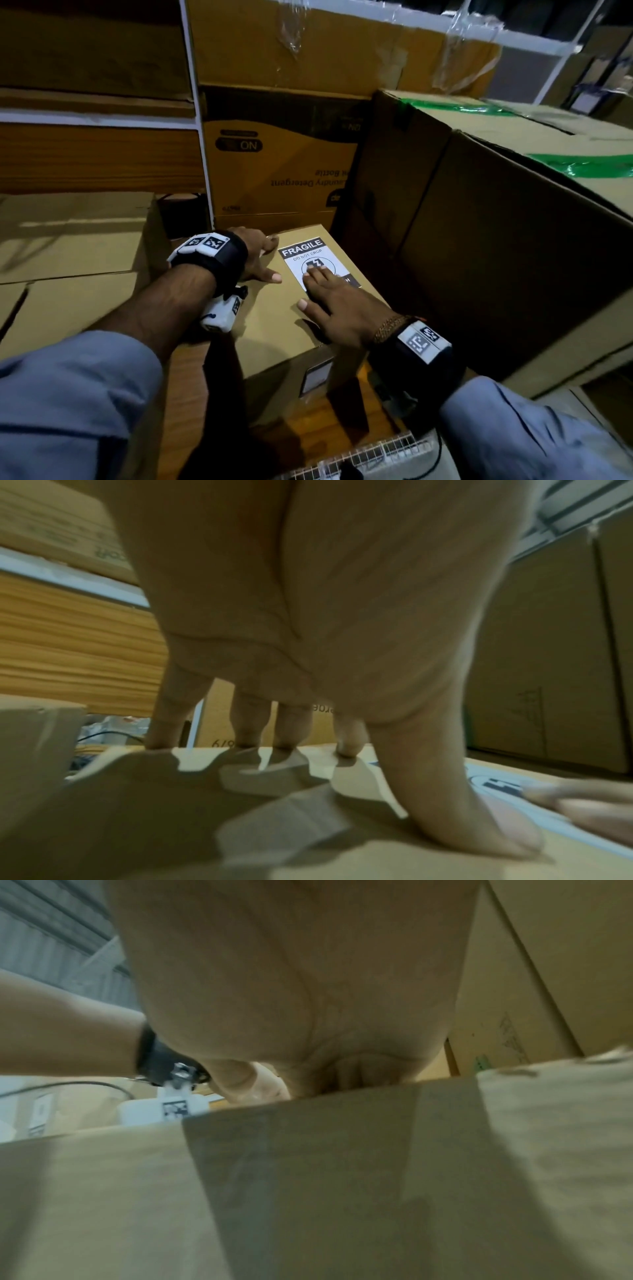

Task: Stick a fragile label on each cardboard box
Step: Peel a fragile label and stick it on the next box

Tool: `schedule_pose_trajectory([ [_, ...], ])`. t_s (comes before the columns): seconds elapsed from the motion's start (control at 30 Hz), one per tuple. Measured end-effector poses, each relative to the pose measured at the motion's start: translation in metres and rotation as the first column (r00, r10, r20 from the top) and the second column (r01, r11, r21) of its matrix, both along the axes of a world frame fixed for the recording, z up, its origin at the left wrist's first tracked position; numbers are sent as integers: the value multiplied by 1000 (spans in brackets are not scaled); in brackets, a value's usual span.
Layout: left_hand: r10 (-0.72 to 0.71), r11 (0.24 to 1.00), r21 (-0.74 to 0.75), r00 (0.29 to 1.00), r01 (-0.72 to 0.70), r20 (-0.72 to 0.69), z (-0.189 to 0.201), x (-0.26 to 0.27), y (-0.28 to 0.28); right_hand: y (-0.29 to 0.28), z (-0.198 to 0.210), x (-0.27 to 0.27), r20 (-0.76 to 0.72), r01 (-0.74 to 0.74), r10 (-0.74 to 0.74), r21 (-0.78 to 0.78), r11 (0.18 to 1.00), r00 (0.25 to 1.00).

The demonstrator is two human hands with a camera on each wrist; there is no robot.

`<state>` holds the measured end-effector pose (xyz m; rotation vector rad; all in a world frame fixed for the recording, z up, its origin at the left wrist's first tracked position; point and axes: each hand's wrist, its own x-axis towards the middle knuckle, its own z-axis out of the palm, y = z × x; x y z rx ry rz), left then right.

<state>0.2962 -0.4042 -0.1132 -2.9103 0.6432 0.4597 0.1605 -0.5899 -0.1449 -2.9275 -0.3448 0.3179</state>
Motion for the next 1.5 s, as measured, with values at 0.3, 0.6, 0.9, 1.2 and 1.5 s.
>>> schedule_pose_trajectory([
  [0.3,84,992,-92,995,-89,-57,-6,0,7,-36,-15,-1,98,179,-173,-58,982,980],
  [0.6,-88,991,110,994,79,72,10,-26,-14,-38,-25,-28,180,252,-245,-12,968,952],
  [0.9,-190,900,391,980,194,-50,-5,-65,-53,-43,-38,-23,199,266,-257,-18,964,946],
  [1.2,-56,924,382,996,26,67,0,-70,-43,-42,-38,-25,193,277,-270,-12,961,943],
  [1.5,-319,889,333,947,313,-38,1,-103,-50,-42,-40,-22,180,278,-271,-13,961,946],
])
